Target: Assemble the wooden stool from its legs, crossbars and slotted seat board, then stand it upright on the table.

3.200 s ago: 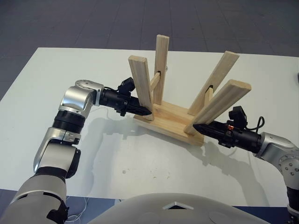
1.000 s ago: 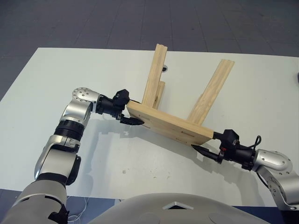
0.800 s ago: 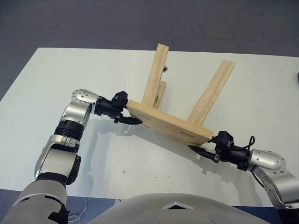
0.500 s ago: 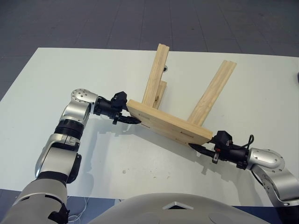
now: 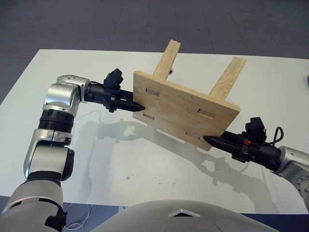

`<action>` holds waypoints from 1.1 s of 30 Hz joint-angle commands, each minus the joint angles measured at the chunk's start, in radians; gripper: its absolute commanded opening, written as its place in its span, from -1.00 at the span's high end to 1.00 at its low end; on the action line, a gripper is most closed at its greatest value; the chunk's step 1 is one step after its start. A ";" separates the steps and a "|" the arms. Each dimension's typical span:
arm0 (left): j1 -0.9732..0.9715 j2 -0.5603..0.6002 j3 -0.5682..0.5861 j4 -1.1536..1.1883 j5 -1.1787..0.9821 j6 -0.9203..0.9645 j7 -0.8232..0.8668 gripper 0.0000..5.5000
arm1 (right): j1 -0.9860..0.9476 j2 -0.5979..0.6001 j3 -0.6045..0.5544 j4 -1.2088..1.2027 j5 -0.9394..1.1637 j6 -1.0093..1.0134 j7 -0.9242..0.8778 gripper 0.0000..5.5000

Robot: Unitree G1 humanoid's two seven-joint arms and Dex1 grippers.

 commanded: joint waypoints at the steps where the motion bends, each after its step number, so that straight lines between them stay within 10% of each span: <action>1: -0.215 -0.037 0.021 0.082 -0.135 0.419 0.009 0.17 | -0.015 0.071 -0.006 -0.059 0.444 0.020 -0.303 0.47; 12: -0.463 -0.085 -0.009 0.369 -0.084 0.680 0.061 0.33 | -0.058 0.288 0.056 -0.178 0.828 -0.319 -0.913 0.50; 24: -0.409 -0.121 0.049 0.451 -0.073 0.688 0.227 -0.46 | -0.048 0.353 0.051 -0.200 0.755 -0.386 -1.019 -0.20; 33: -0.263 -0.138 0.457 0.263 -0.202 0.596 0.547 -0.96 | -0.005 0.414 0.039 -0.245 0.513 -0.420 -0.895 -0.71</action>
